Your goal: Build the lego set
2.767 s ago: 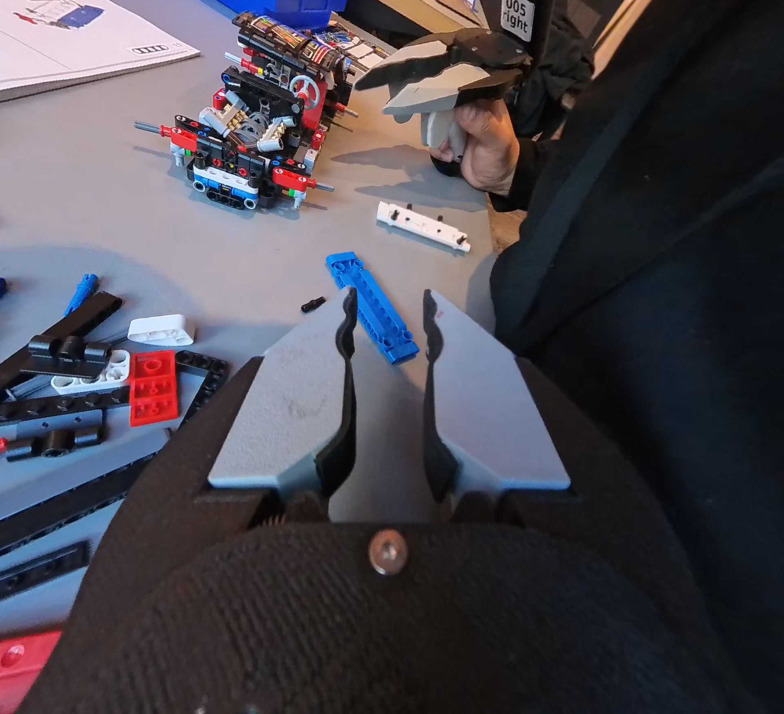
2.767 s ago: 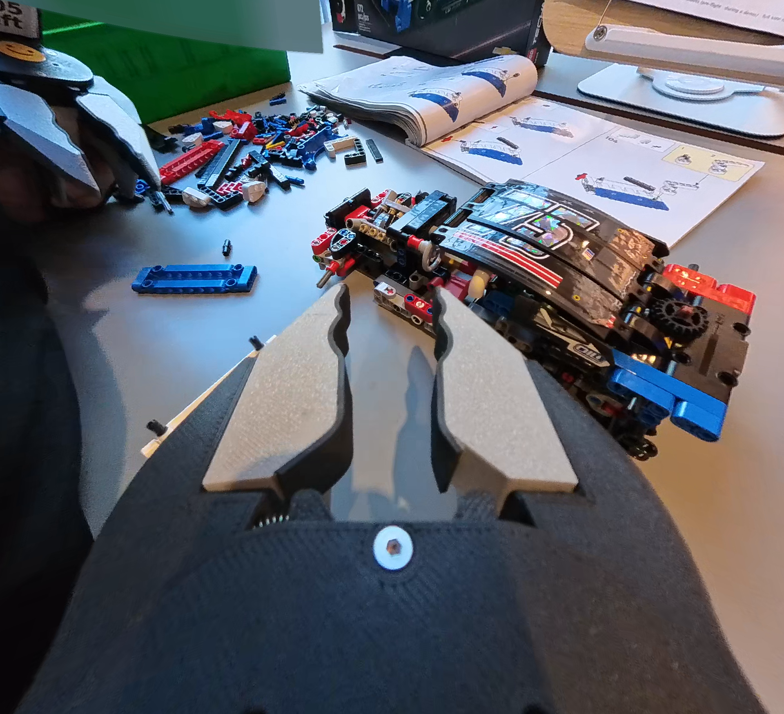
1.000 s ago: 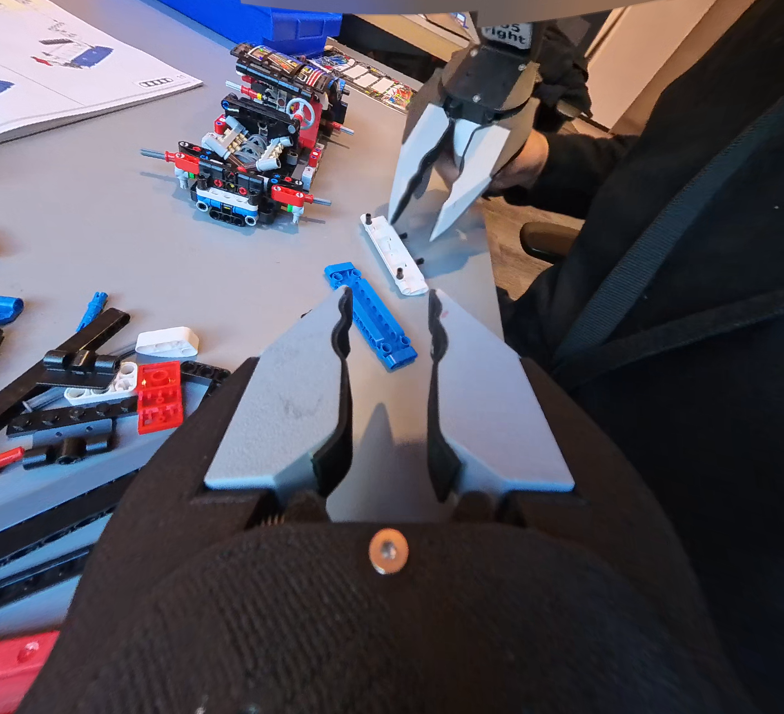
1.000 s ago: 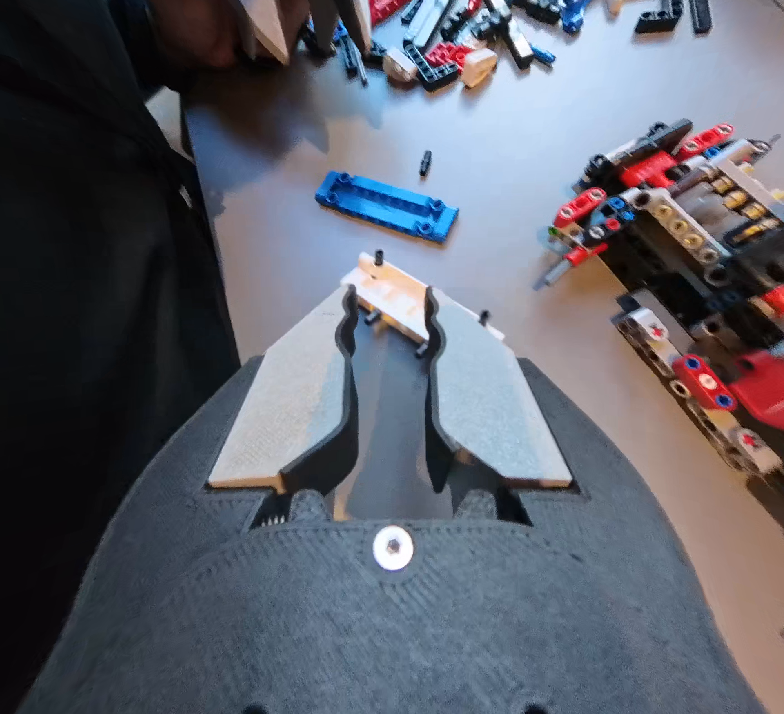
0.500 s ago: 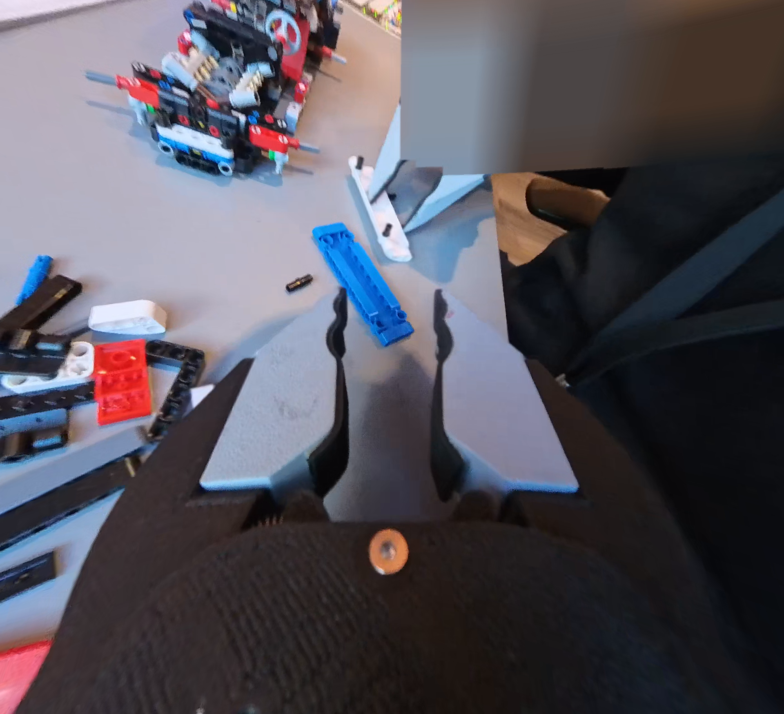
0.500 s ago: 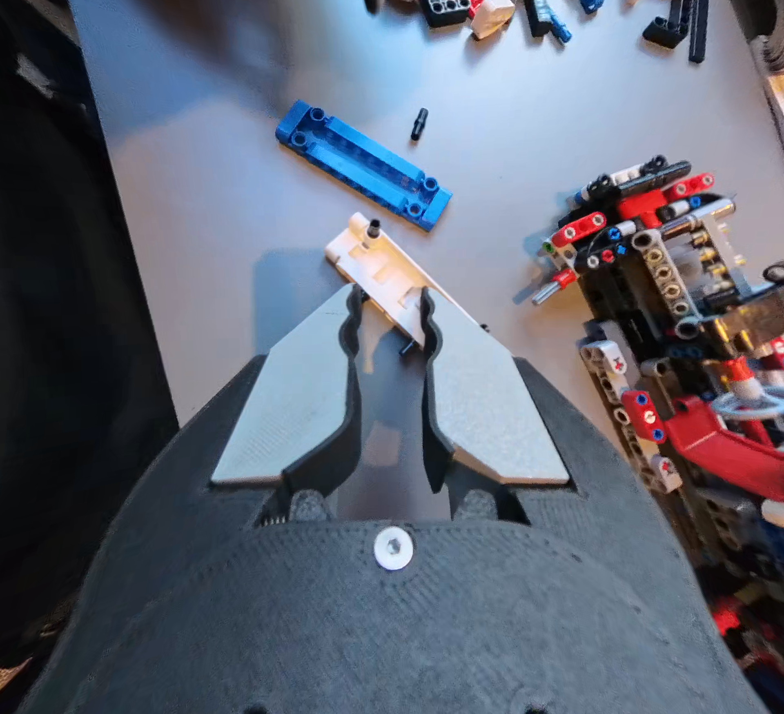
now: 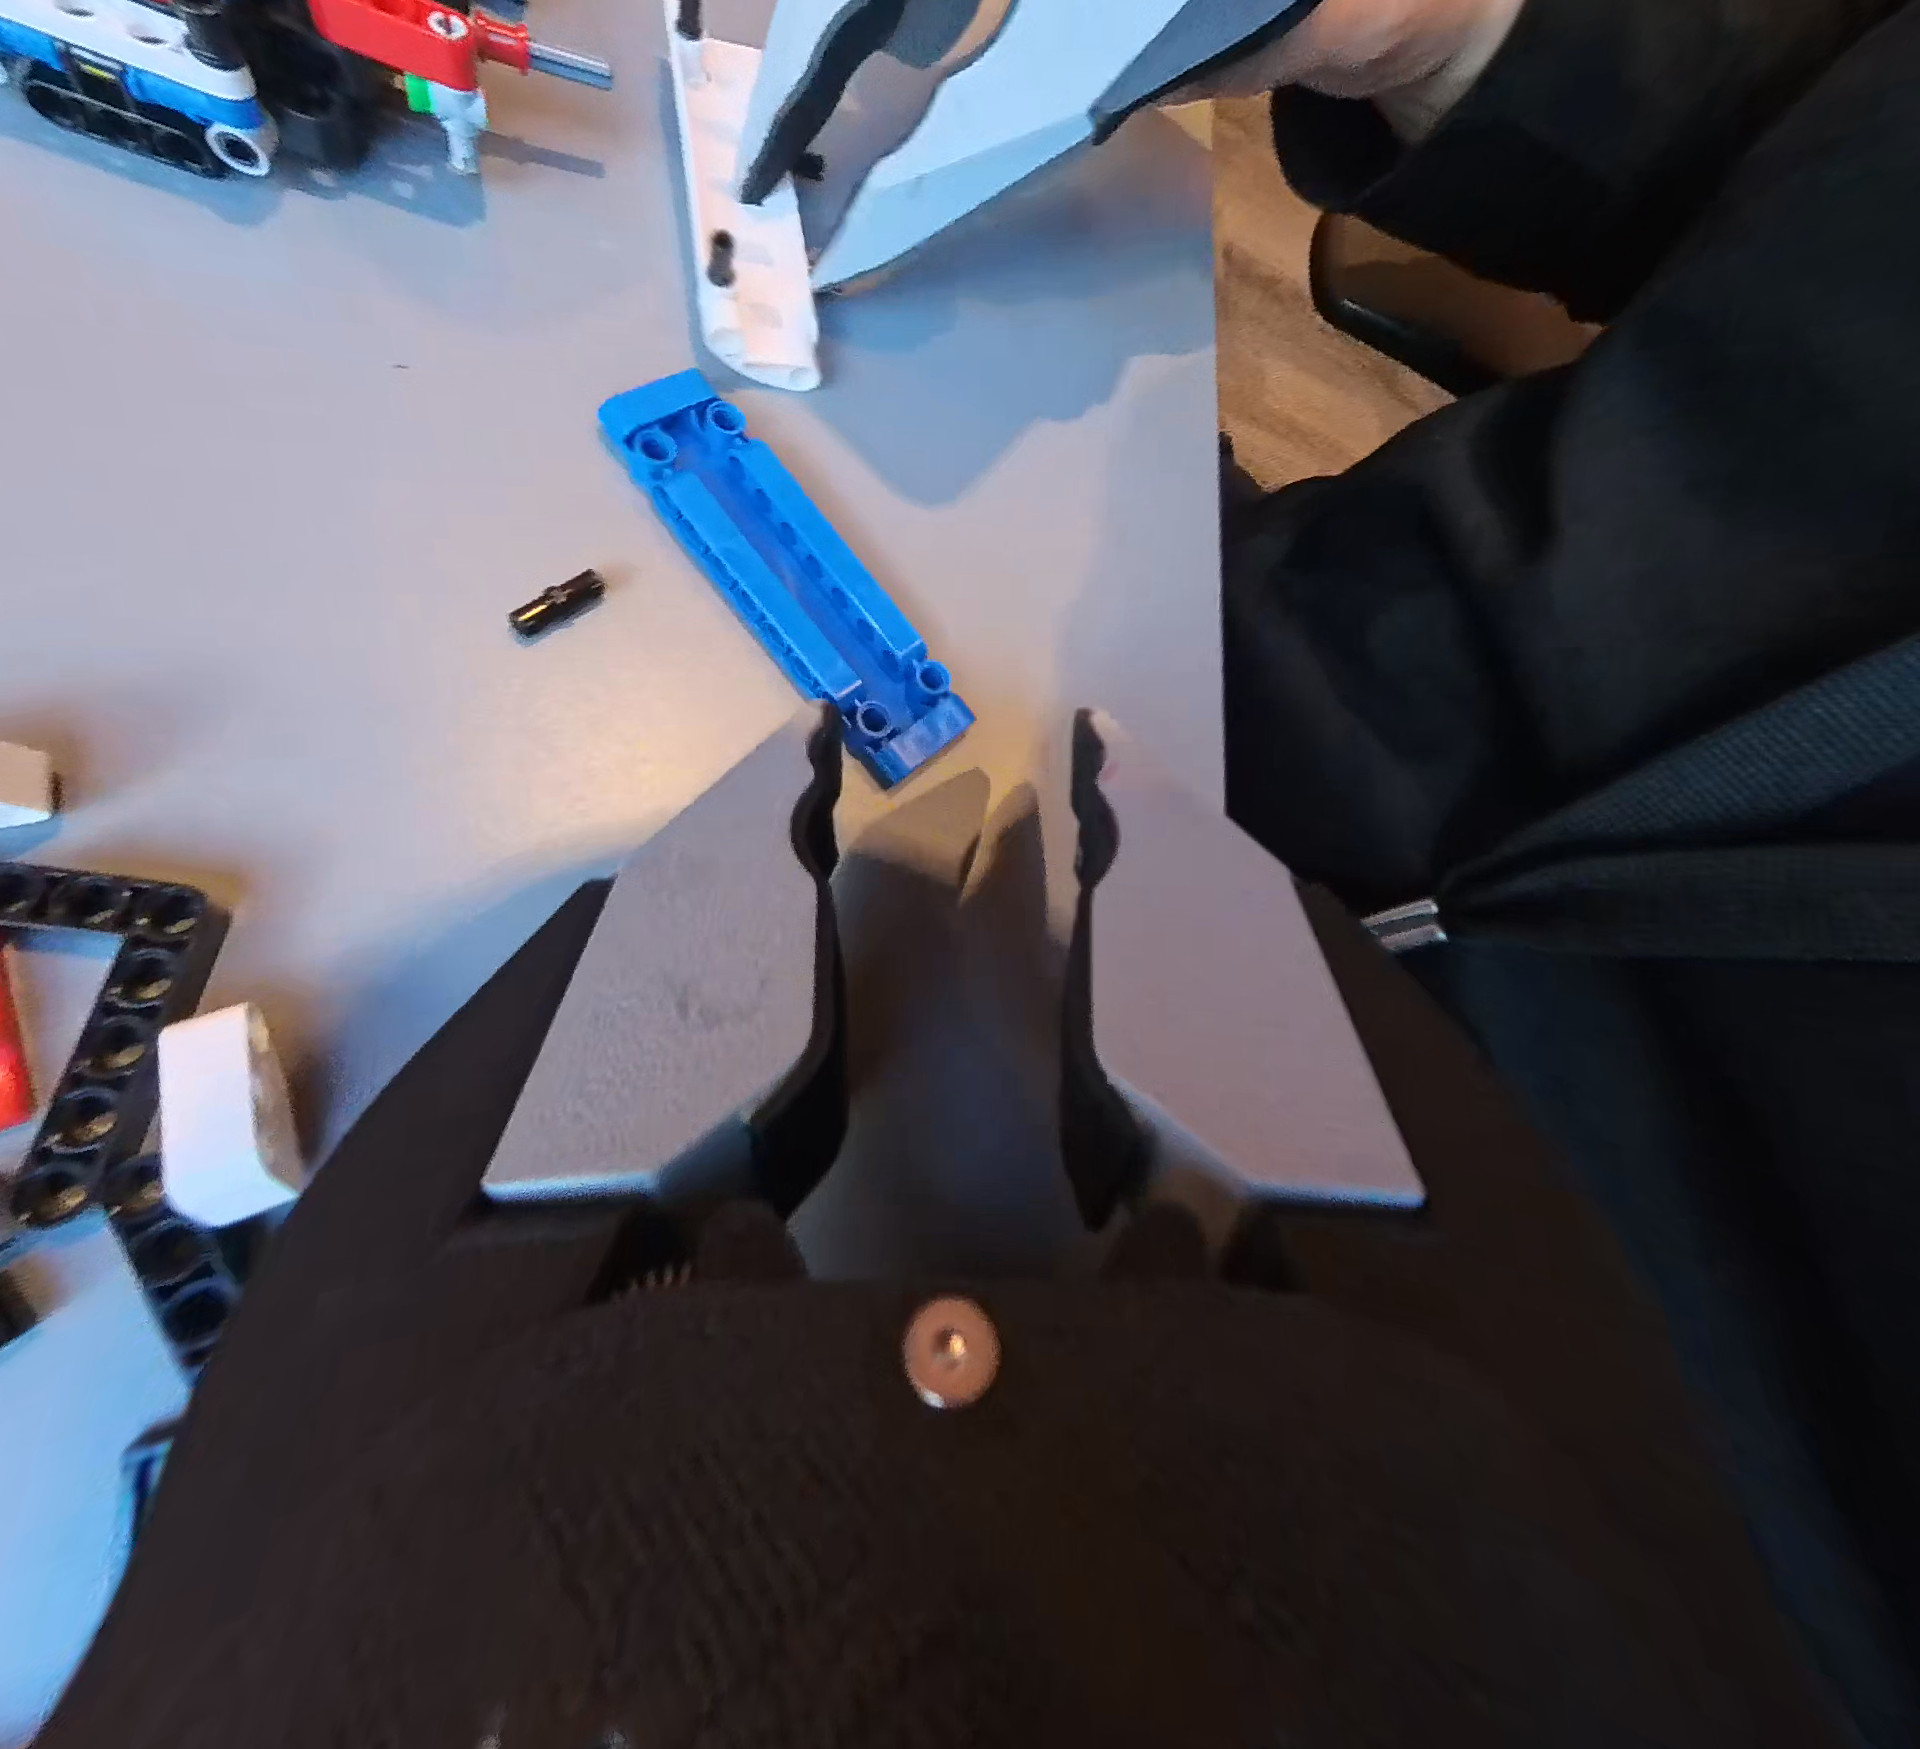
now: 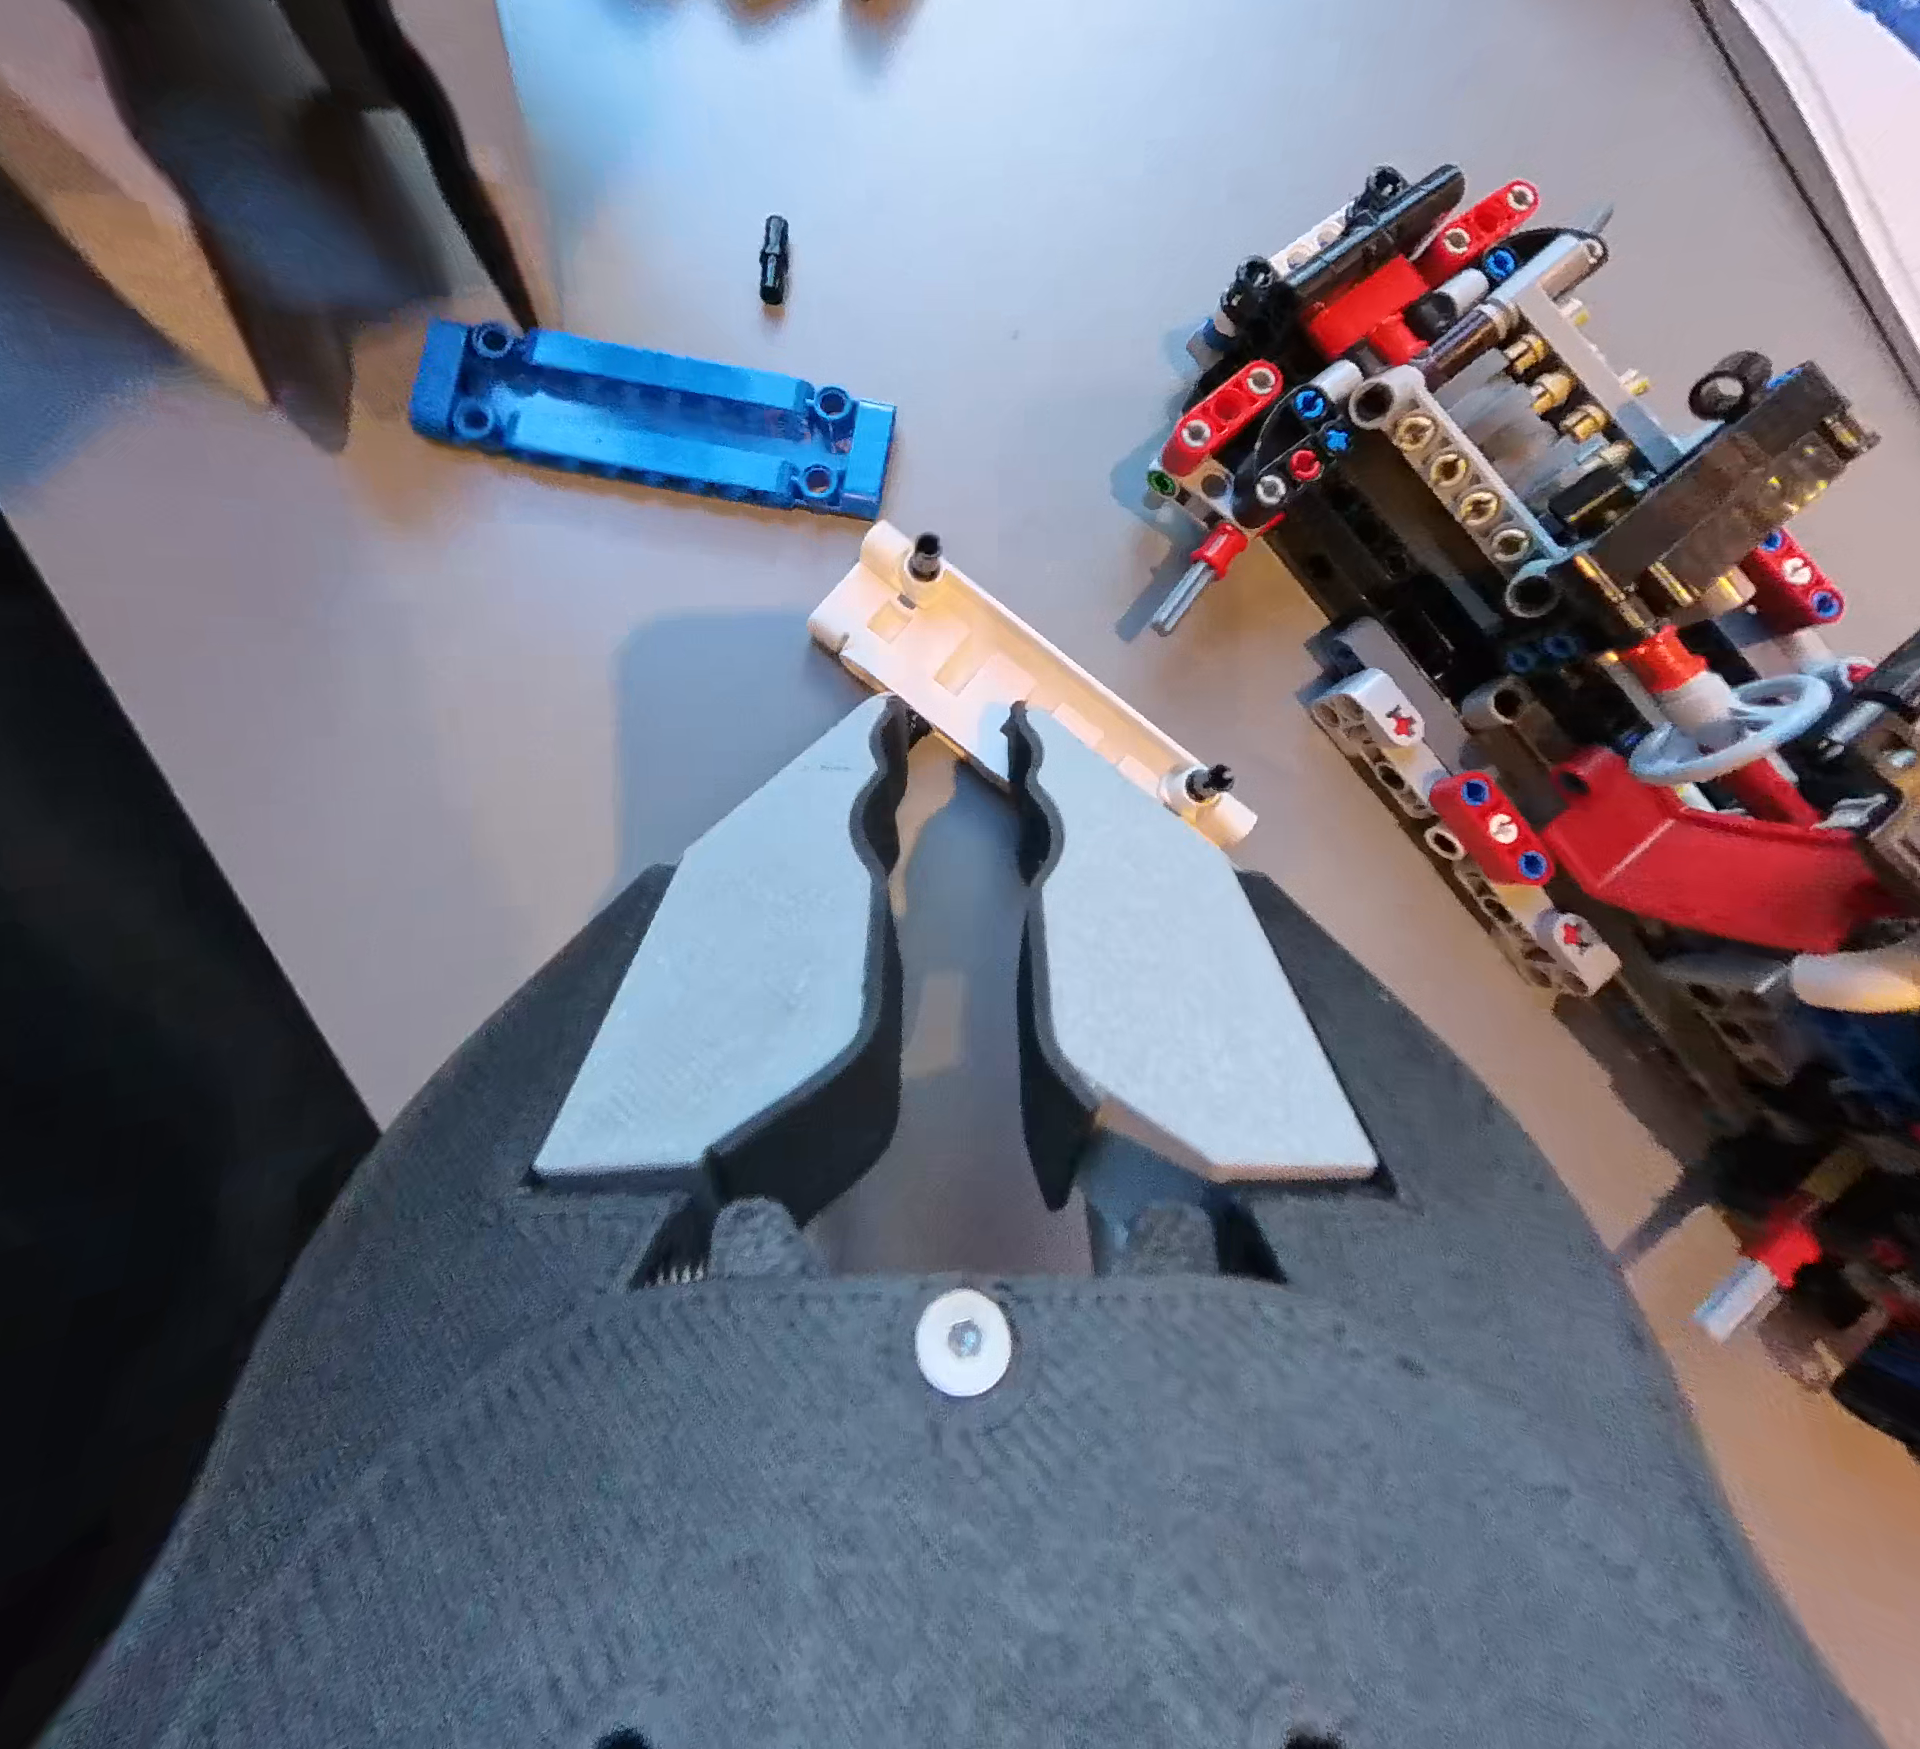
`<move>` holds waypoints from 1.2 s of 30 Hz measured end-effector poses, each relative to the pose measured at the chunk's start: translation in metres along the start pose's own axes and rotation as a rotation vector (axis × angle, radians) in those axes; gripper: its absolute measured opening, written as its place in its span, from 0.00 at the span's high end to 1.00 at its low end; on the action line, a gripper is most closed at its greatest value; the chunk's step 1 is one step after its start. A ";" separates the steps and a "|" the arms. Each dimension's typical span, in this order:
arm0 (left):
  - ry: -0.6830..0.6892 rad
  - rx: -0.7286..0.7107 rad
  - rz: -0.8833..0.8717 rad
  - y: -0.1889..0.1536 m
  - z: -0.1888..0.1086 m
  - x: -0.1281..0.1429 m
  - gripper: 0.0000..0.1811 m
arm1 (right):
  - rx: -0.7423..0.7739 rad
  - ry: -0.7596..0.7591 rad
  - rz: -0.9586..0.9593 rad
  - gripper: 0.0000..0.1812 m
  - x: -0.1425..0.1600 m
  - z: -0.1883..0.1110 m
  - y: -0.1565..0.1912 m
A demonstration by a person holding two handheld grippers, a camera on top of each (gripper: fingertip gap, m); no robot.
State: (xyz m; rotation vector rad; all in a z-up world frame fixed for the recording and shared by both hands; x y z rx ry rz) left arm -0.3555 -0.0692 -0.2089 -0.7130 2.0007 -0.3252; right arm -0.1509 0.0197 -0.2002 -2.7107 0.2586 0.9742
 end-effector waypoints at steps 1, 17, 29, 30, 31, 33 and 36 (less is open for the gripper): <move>0.001 0.010 0.000 -0.001 0.001 0.000 0.77 | 0.018 -0.002 0.006 0.91 -0.001 0.001 0.000; -0.244 0.006 0.065 -0.010 -0.029 0.005 0.75 | -0.083 -0.287 0.286 0.78 -0.011 -0.019 -0.016; -0.318 -0.291 0.221 -0.008 -0.040 -0.001 0.71 | 0.012 -0.372 0.251 0.66 -0.012 -0.022 -0.013; -0.310 -0.289 0.218 -0.007 -0.039 -0.001 0.71 | 0.002 -0.381 0.252 0.65 -0.012 -0.022 -0.009; -0.302 -0.284 0.218 -0.007 -0.038 -0.001 0.71 | -0.010 -0.391 0.254 0.65 -0.012 -0.022 -0.006; -0.282 -0.274 0.218 -0.007 -0.036 -0.001 0.72 | -0.019 -0.395 0.255 0.65 -0.009 -0.022 -0.002; -0.223 -0.258 0.208 -0.007 -0.030 -0.001 0.73 | -0.004 -0.404 0.264 0.66 -0.003 -0.026 -0.003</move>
Point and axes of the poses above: each gripper's, where its closed fingertips meet, z out along the fingers, x out of its underside, y = z × x across the jaws, the point moved 10 cm from there along -z, back along the fingers, and after that the axes turned 8 degrees about x, right-handed, at the moved point
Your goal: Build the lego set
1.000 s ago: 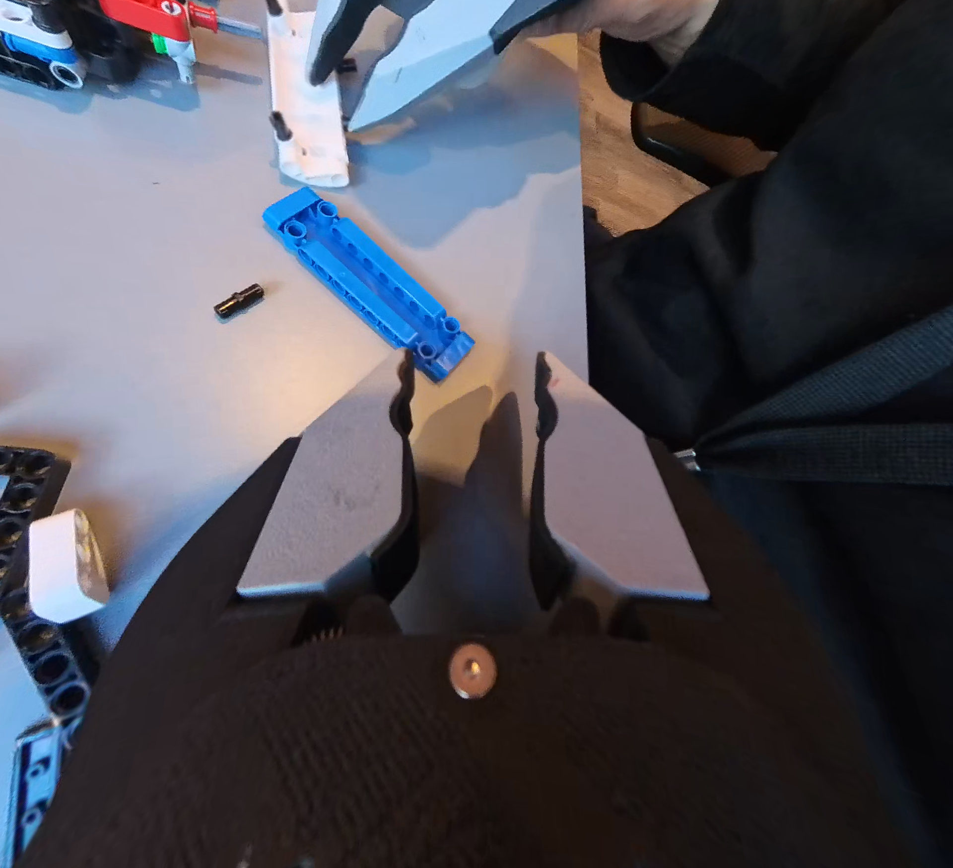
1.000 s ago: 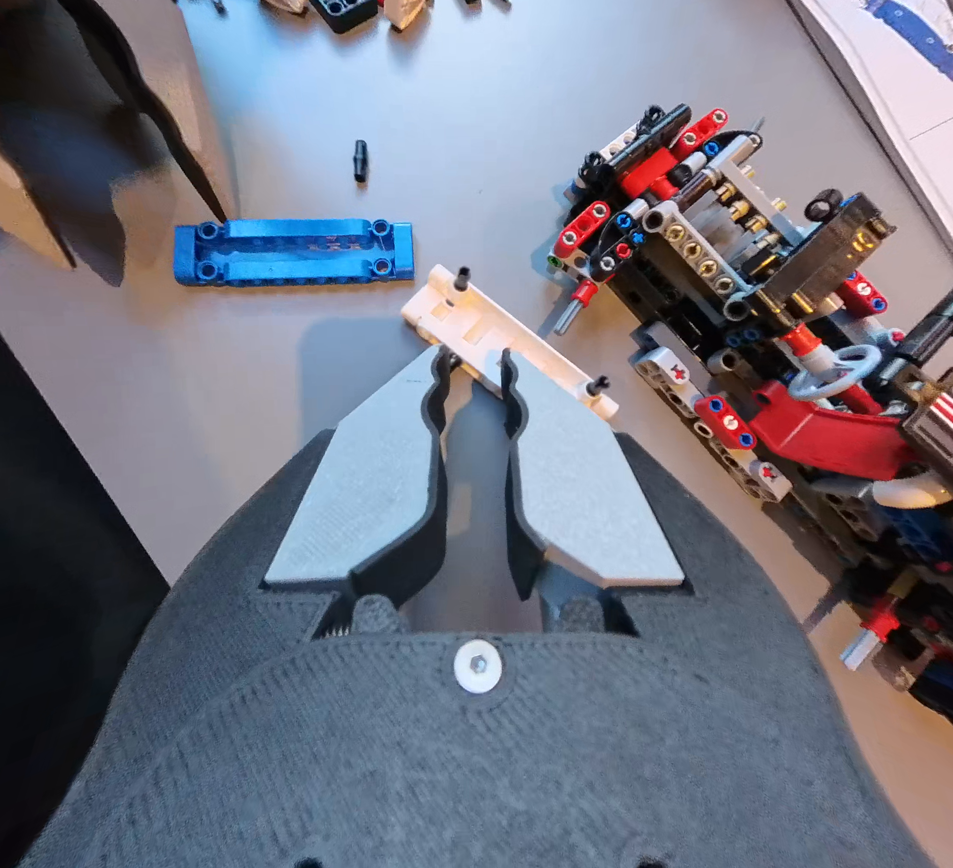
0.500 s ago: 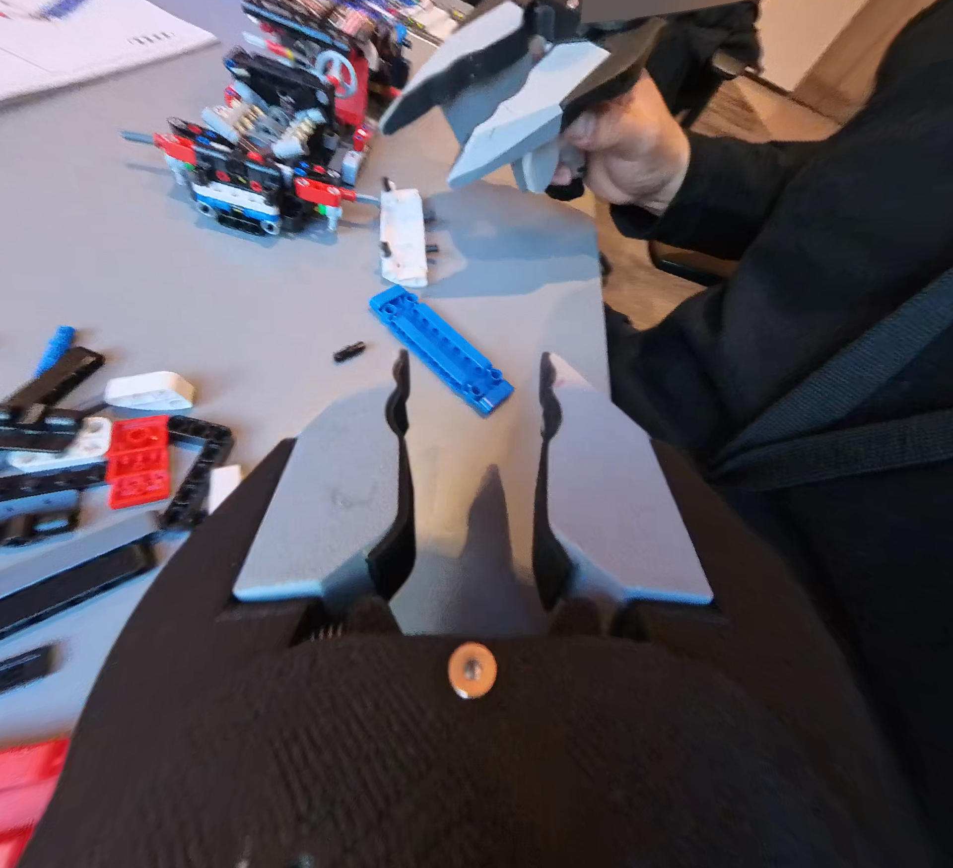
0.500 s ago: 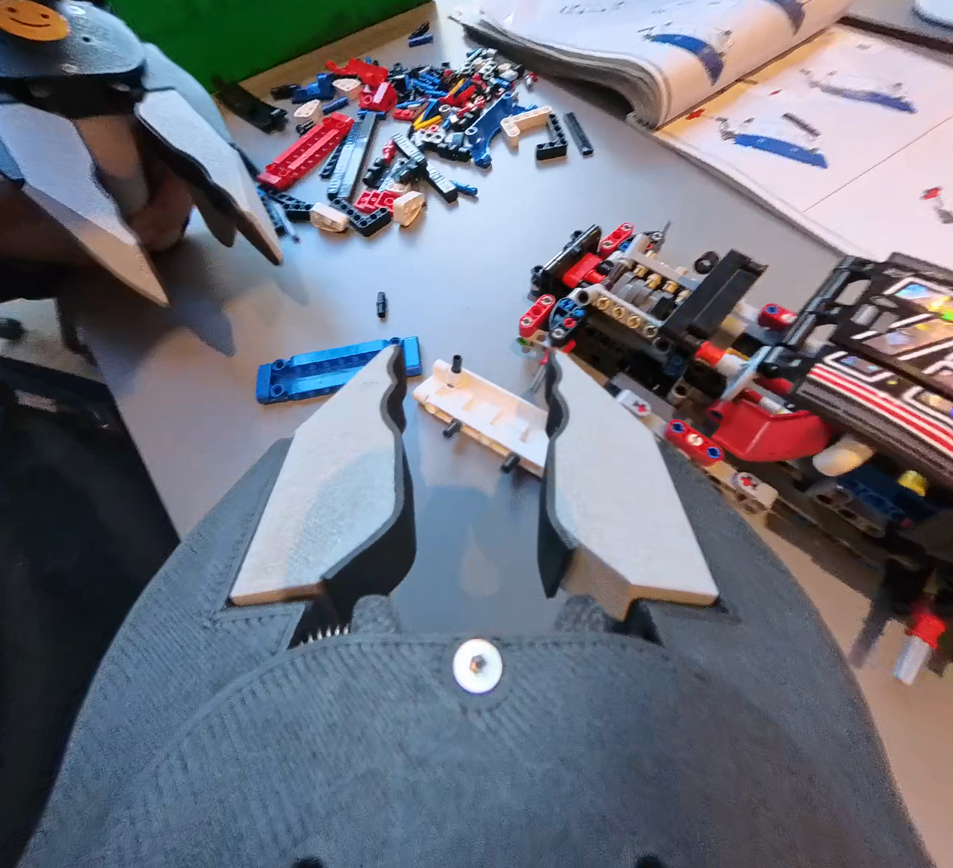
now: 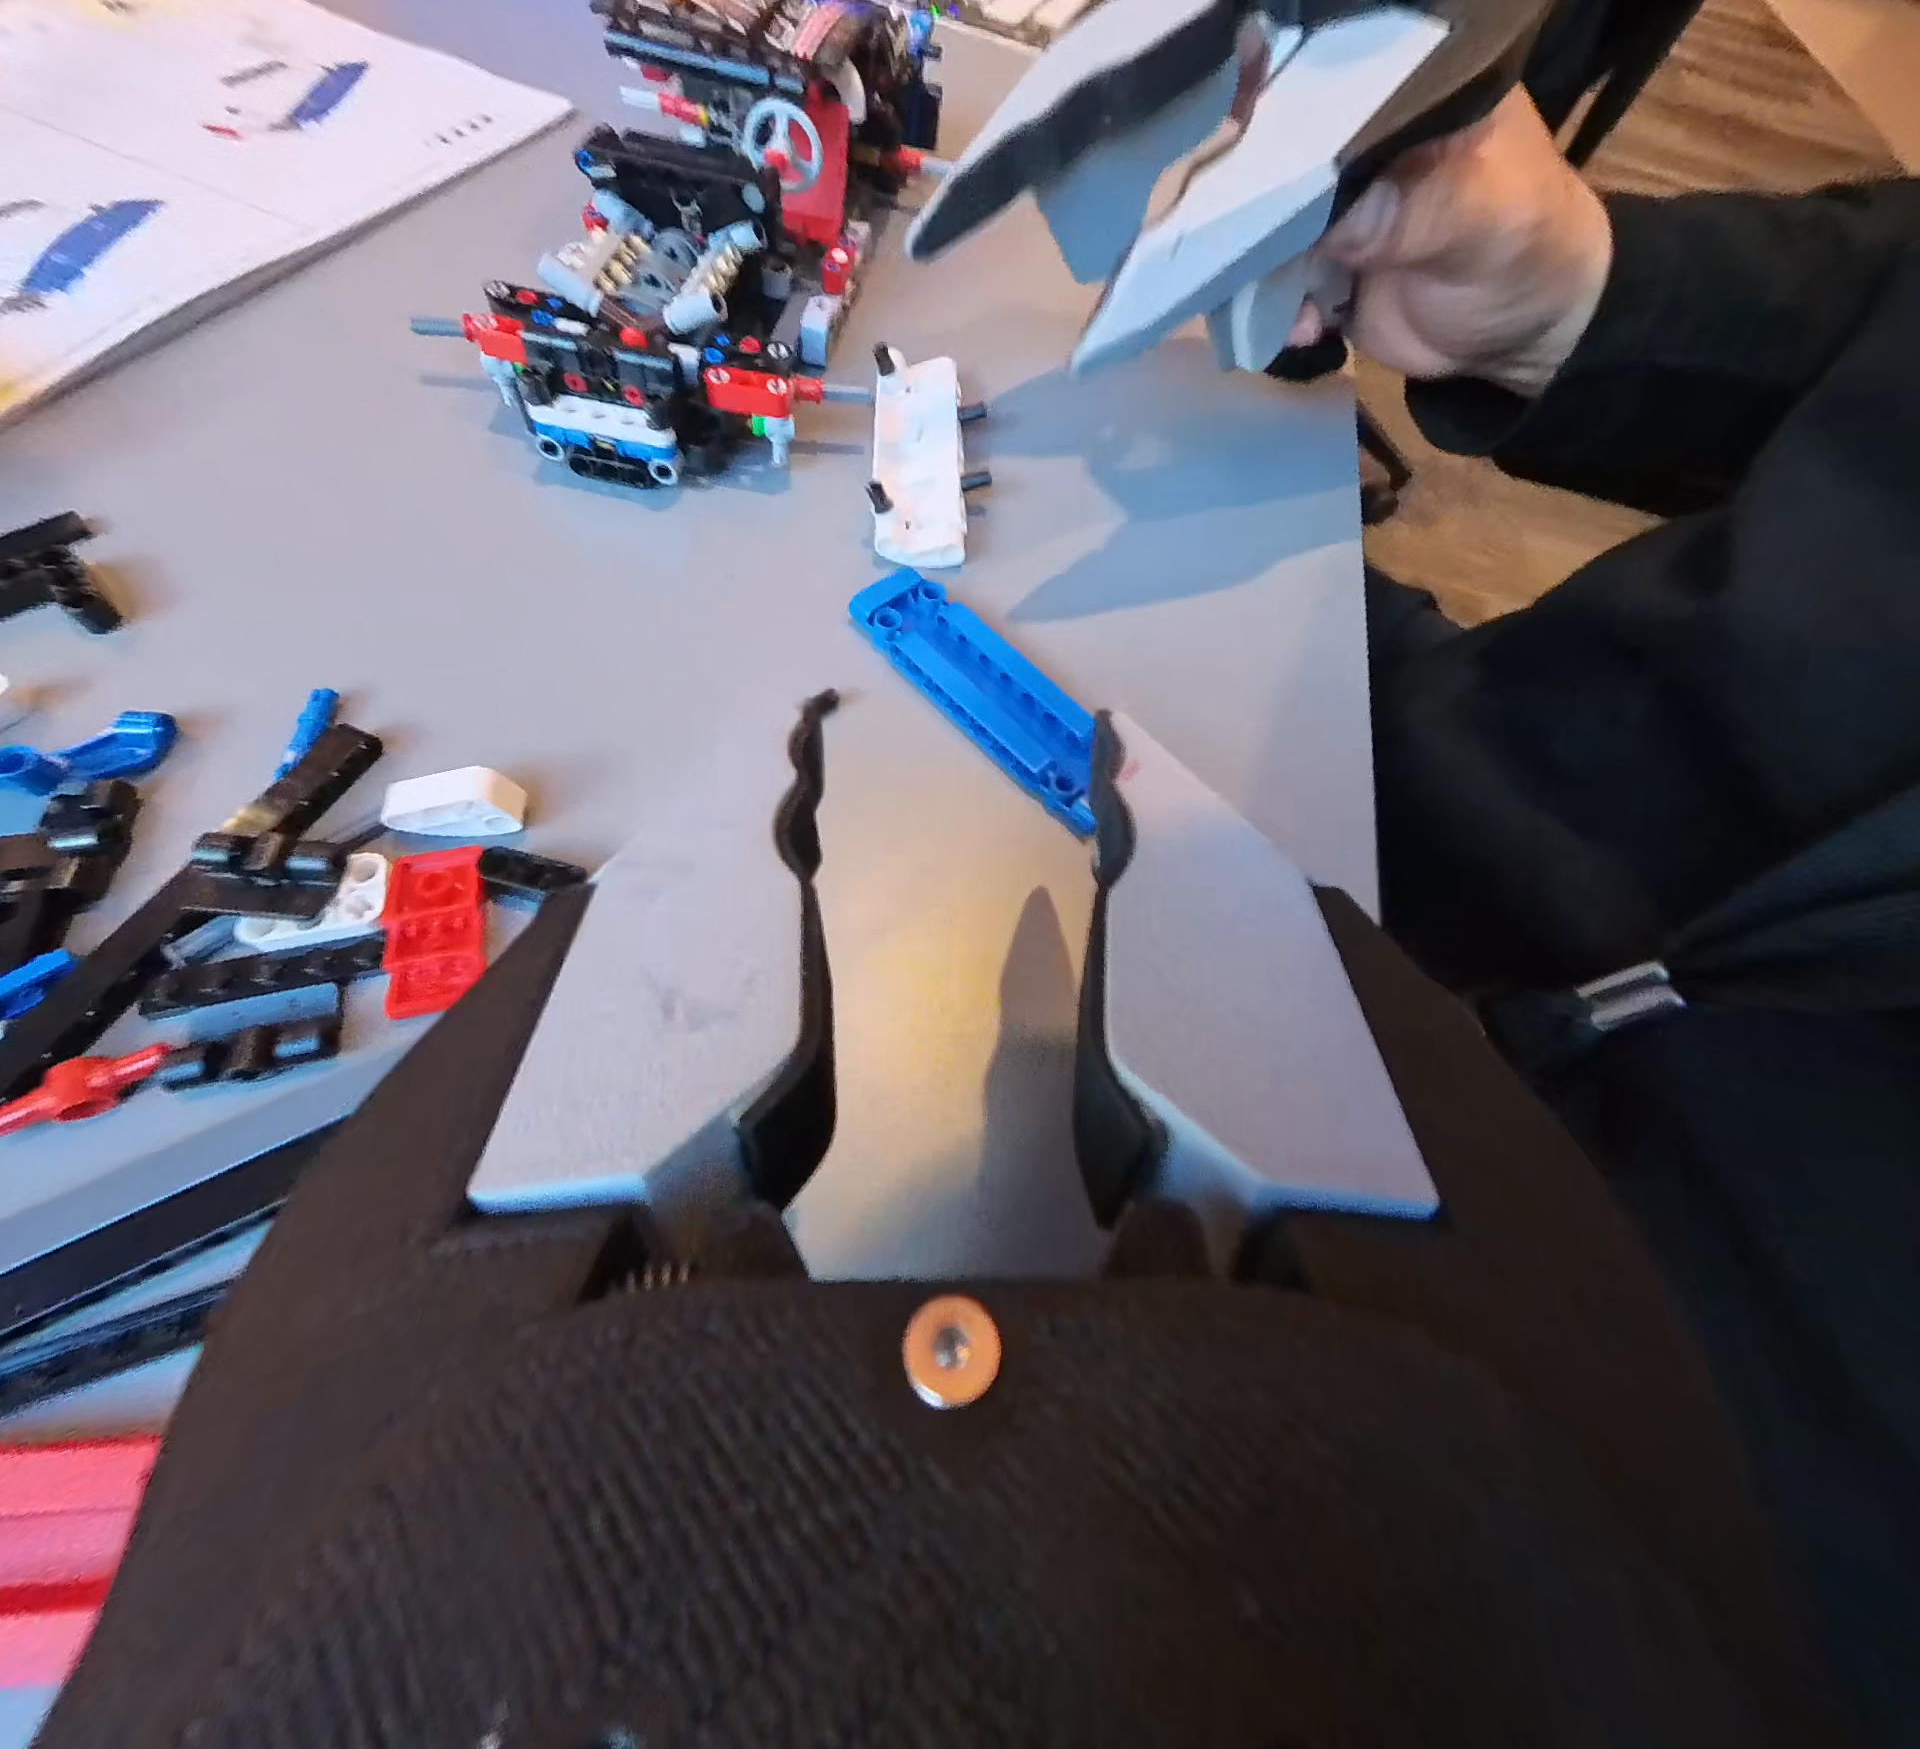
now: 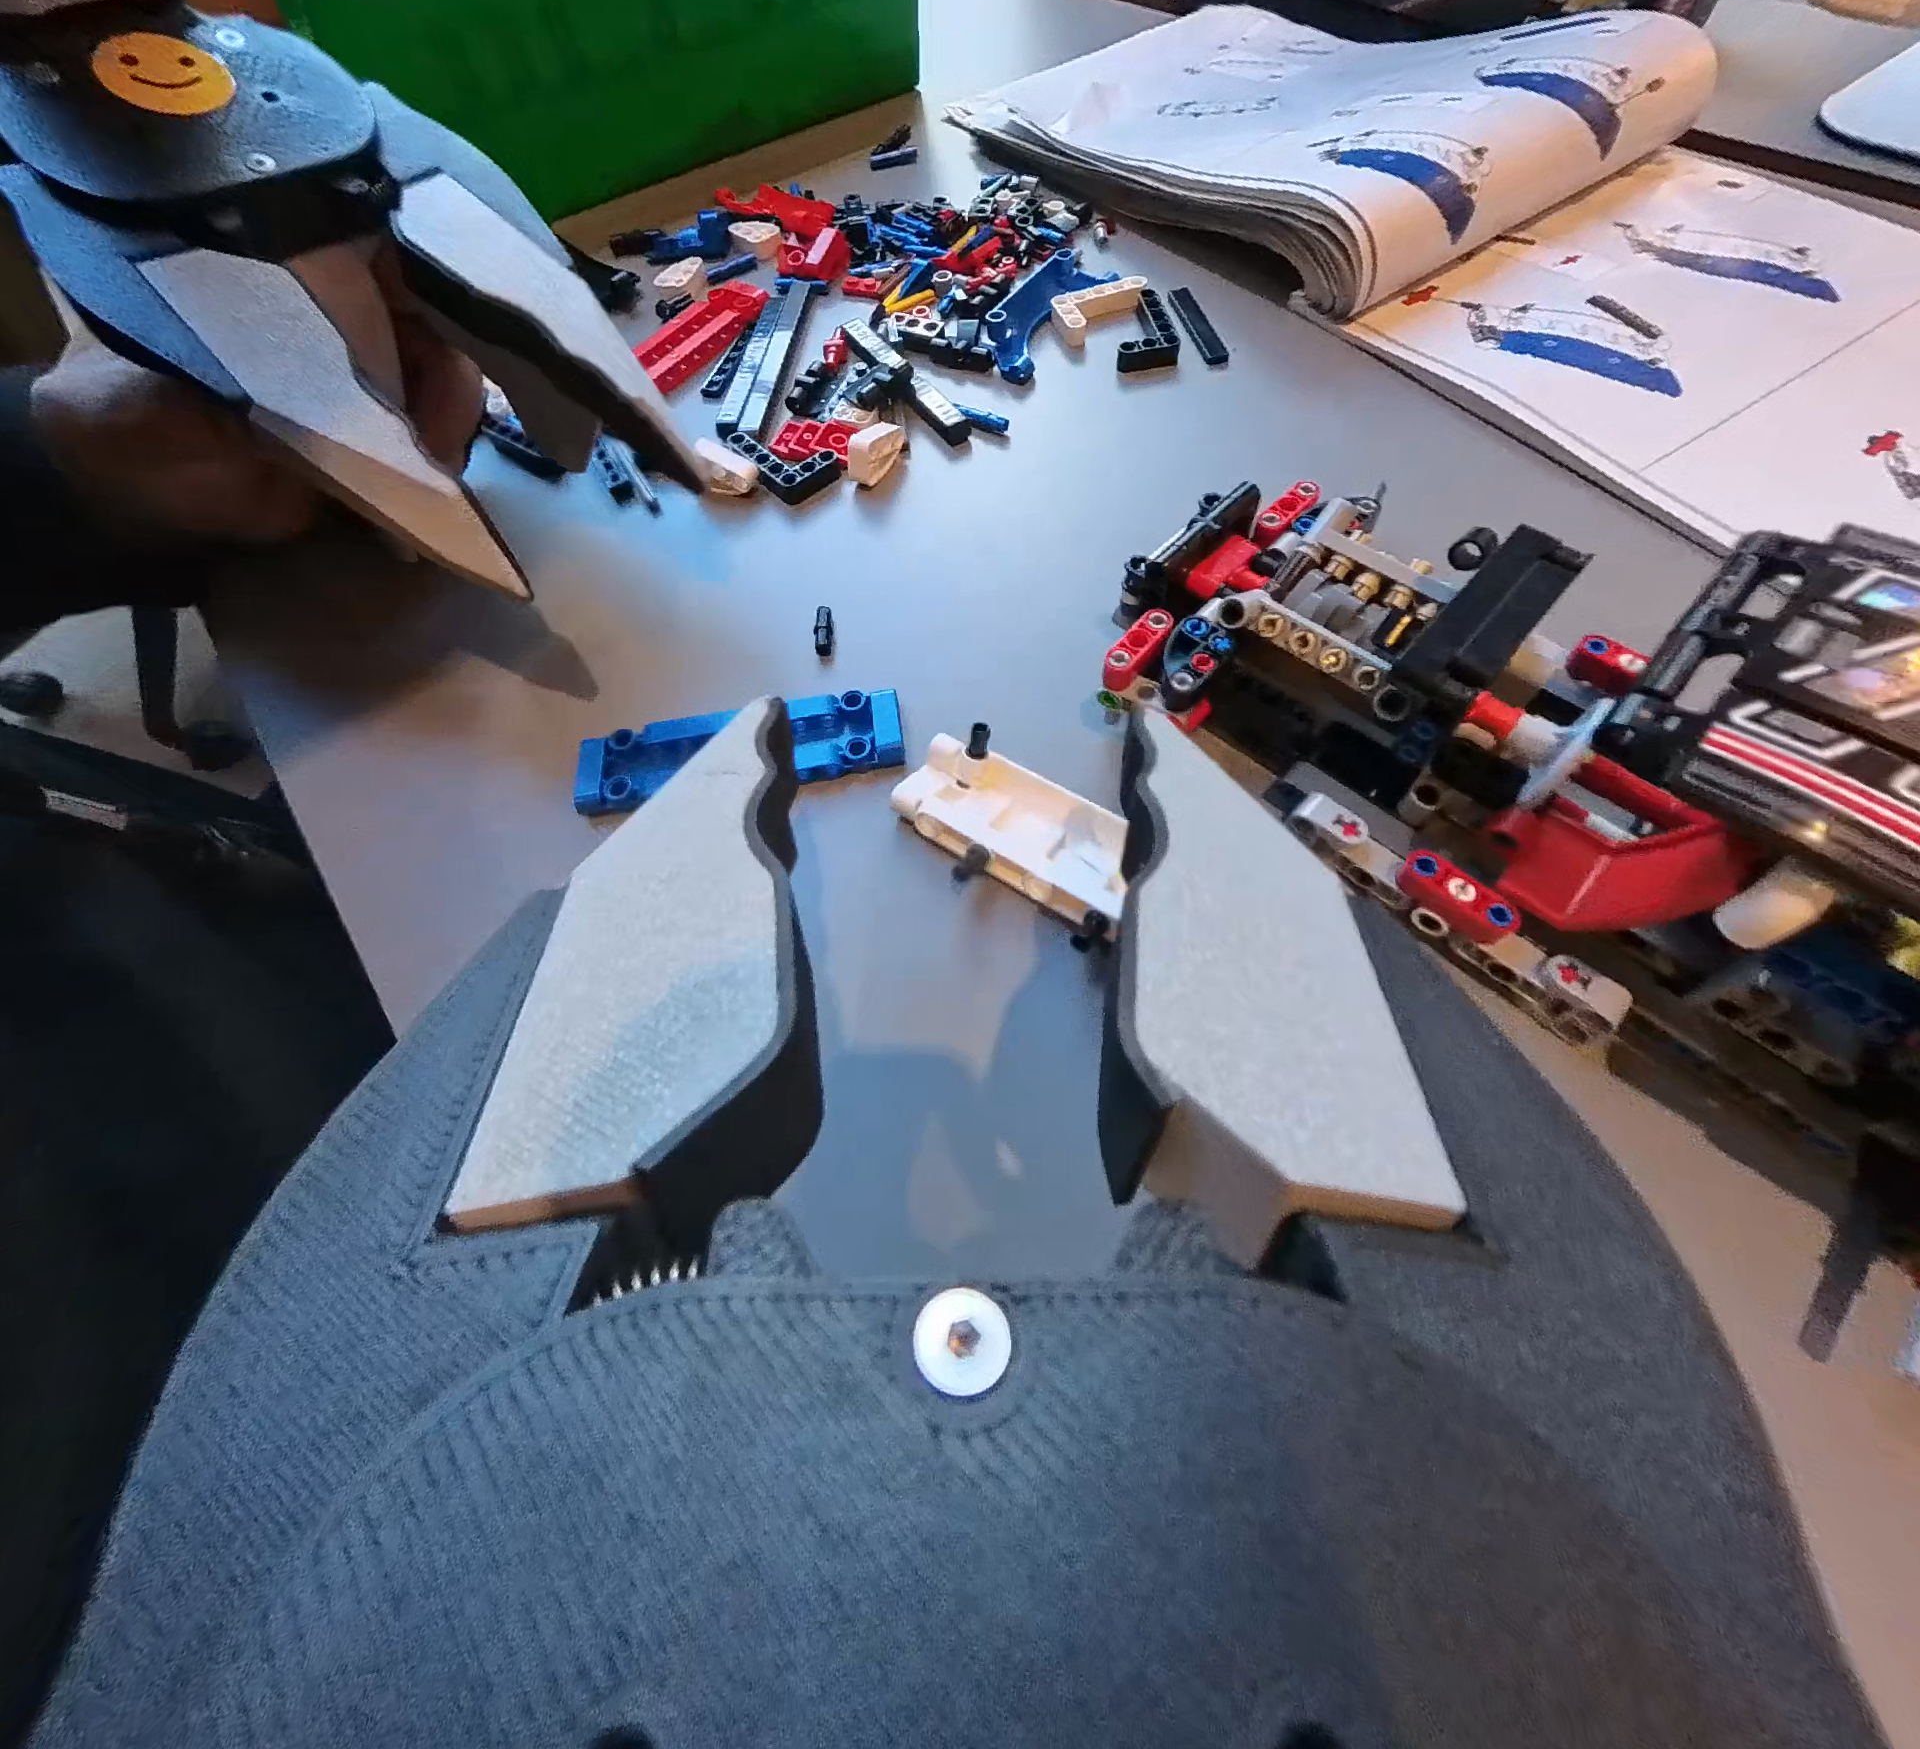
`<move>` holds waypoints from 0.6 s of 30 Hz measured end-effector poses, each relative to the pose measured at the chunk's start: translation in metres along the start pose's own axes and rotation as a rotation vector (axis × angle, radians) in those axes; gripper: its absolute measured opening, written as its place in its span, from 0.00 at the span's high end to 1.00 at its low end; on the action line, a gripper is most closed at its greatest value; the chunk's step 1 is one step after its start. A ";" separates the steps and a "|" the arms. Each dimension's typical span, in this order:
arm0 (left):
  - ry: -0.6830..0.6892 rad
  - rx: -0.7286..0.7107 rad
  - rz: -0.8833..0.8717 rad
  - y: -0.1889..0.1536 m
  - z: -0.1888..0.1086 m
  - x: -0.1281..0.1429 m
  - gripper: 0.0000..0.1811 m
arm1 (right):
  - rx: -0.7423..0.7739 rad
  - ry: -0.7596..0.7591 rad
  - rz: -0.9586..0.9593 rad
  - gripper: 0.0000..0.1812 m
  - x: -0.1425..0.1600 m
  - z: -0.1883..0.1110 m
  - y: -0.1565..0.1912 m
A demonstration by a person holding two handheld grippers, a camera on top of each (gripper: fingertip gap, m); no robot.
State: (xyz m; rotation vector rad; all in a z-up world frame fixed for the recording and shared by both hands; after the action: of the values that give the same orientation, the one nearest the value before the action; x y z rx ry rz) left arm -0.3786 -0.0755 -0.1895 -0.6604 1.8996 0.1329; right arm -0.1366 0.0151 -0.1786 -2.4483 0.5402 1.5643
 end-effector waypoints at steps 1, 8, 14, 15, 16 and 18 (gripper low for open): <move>0.028 0.014 -0.007 -0.001 0.003 0.001 0.73 | 0.007 -0.008 0.002 0.67 0.001 -0.003 -0.002; 0.199 0.084 -0.027 -0.013 0.024 0.006 0.73 | 0.037 -0.047 0.020 0.69 0.009 -0.019 -0.017; 0.265 0.228 -0.082 -0.027 0.048 0.004 0.74 | 0.024 -0.073 0.015 0.70 0.010 -0.021 -0.019; 0.267 0.252 -0.087 -0.030 0.053 0.003 0.75 | 0.022 -0.075 0.010 0.70 0.010 -0.021 -0.018; 0.261 0.270 -0.087 -0.033 0.057 0.001 0.75 | 0.023 -0.078 0.007 0.70 0.009 -0.021 -0.017; 0.234 0.287 -0.075 -0.037 0.061 -0.003 0.75 | 0.020 -0.081 0.003 0.71 0.010 -0.021 -0.017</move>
State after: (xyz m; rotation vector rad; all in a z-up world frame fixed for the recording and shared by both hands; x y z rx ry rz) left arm -0.3092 -0.0823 -0.2051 -0.5685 2.0615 -0.2722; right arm -0.1086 0.0211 -0.1790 -2.3591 0.5432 1.6432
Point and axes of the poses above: each gripper's, where its closed fingertips meet, z out along the fingers, x out of its underside, y = z × x across the jaws, the point moved 10 cm from there along -z, back along the fingers, and after that the axes turned 8 degrees about x, right-handed, at the moved point
